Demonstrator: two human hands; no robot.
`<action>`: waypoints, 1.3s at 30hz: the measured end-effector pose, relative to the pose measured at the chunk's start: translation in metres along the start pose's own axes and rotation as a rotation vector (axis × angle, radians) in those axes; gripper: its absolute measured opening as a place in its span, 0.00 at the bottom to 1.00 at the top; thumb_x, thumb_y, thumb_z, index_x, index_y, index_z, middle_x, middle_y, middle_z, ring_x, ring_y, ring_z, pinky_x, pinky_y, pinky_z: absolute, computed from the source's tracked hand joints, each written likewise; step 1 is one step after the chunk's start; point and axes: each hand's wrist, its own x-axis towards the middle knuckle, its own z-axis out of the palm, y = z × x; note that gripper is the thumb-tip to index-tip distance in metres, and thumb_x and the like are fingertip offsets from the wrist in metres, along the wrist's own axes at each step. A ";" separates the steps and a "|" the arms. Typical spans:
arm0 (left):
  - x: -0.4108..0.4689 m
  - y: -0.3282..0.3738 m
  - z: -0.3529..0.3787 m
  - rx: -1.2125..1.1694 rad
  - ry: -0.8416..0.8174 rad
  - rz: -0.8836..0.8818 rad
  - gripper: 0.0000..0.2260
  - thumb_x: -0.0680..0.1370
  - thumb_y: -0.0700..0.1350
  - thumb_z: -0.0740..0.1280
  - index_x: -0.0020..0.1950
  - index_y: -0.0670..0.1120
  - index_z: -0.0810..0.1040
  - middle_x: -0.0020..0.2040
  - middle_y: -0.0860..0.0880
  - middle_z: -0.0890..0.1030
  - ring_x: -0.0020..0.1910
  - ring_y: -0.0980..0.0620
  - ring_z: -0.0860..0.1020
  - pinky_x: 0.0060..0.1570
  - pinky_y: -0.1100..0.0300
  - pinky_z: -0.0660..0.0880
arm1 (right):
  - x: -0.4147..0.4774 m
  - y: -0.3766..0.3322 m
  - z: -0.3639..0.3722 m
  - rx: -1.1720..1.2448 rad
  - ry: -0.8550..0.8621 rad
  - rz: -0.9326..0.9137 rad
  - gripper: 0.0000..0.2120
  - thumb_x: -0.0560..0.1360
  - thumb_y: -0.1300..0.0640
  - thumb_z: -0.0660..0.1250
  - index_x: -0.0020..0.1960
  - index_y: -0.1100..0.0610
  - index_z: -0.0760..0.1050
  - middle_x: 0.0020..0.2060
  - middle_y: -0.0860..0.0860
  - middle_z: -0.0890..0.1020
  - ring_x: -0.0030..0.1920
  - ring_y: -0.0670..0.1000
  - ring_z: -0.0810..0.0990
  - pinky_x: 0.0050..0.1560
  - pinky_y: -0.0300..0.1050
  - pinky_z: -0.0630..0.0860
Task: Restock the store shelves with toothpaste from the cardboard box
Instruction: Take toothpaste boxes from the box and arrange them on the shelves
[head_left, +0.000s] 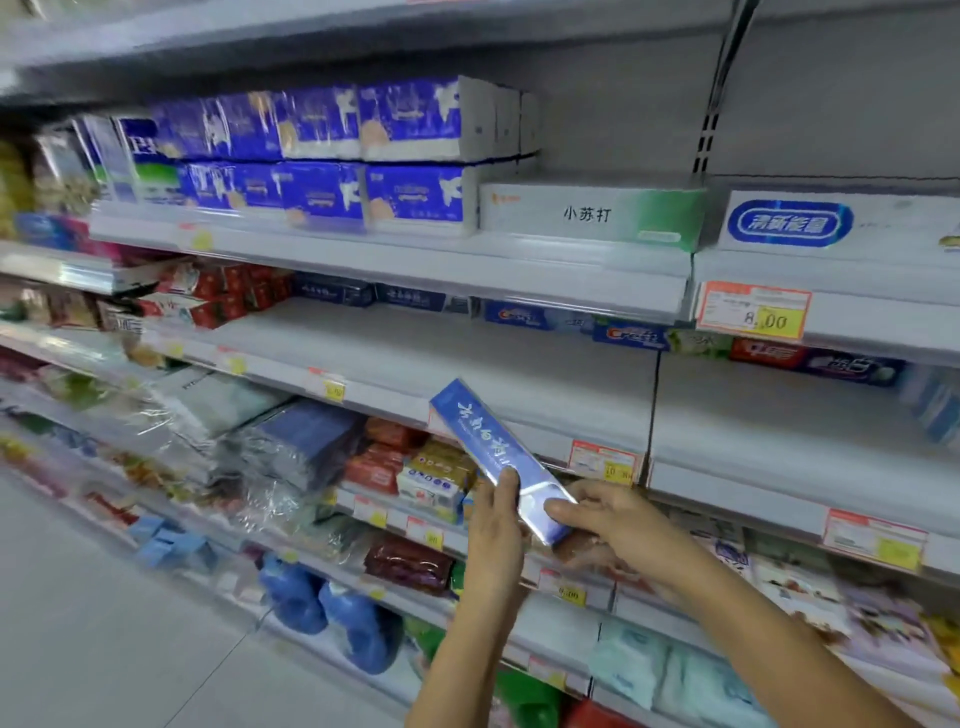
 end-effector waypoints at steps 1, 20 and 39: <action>0.005 0.001 -0.008 0.000 -0.006 0.020 0.09 0.81 0.54 0.59 0.52 0.53 0.76 0.50 0.49 0.82 0.50 0.50 0.80 0.59 0.48 0.74 | 0.004 -0.002 0.005 -0.011 0.025 -0.019 0.11 0.75 0.57 0.69 0.53 0.62 0.76 0.41 0.56 0.84 0.37 0.54 0.81 0.37 0.45 0.80; 0.273 0.089 -0.239 1.095 0.377 0.492 0.18 0.79 0.49 0.61 0.68 0.44 0.71 0.72 0.40 0.66 0.74 0.41 0.57 0.72 0.47 0.51 | 0.288 -0.115 0.130 -0.161 0.312 -0.243 0.15 0.74 0.54 0.71 0.55 0.59 0.72 0.33 0.55 0.79 0.29 0.49 0.74 0.41 0.48 0.73; 0.324 0.059 -0.276 1.102 0.628 0.534 0.31 0.72 0.68 0.42 0.63 0.53 0.70 0.73 0.35 0.61 0.74 0.33 0.52 0.68 0.33 0.51 | 0.502 -0.155 0.219 -0.375 0.554 -0.194 0.25 0.68 0.53 0.76 0.60 0.62 0.73 0.54 0.56 0.81 0.49 0.54 0.81 0.37 0.40 0.71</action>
